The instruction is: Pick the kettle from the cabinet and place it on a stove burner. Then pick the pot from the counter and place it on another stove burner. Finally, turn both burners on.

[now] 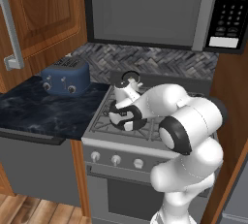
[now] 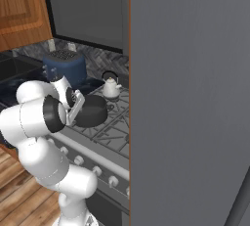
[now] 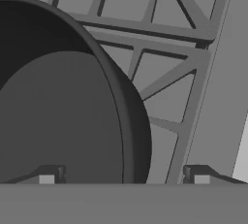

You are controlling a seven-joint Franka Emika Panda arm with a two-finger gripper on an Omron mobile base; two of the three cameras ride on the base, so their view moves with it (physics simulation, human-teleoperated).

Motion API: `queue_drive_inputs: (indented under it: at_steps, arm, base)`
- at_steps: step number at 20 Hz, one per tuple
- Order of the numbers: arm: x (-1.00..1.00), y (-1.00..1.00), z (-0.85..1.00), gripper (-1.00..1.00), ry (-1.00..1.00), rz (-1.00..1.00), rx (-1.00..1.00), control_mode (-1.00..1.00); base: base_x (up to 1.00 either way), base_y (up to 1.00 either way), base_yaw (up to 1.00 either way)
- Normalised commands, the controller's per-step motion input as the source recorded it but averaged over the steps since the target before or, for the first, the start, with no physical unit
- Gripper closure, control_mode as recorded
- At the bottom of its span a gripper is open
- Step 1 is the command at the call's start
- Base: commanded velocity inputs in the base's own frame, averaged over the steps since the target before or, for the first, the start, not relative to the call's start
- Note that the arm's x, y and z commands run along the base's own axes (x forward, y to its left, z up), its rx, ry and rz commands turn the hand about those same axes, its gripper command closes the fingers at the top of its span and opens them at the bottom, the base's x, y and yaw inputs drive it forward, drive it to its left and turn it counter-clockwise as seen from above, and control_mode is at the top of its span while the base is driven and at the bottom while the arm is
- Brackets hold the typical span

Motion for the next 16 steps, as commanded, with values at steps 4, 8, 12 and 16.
queue_drive_inputs:
  at_steps: [4,8,12,16]
  arm:
    - [0.00,0.00,0.08,-1.00,-0.08,0.00,-0.02,-1.00]
    - [-0.03,0.00,0.13,-1.00,-0.08,0.00,-0.05,-1.00]
    - [-0.05,0.00,0.16,-1.00,-0.07,0.00,-0.09,-1.00]
    - [-0.05,0.00,0.18,-1.00,-0.09,0.00,-0.12,-1.00]
  base:
    - [0.00,0.00,0.00]
    - [0.00,0.00,0.00]
    - [0.00,0.00,0.00]
    - [0.00,0.00,0.00]
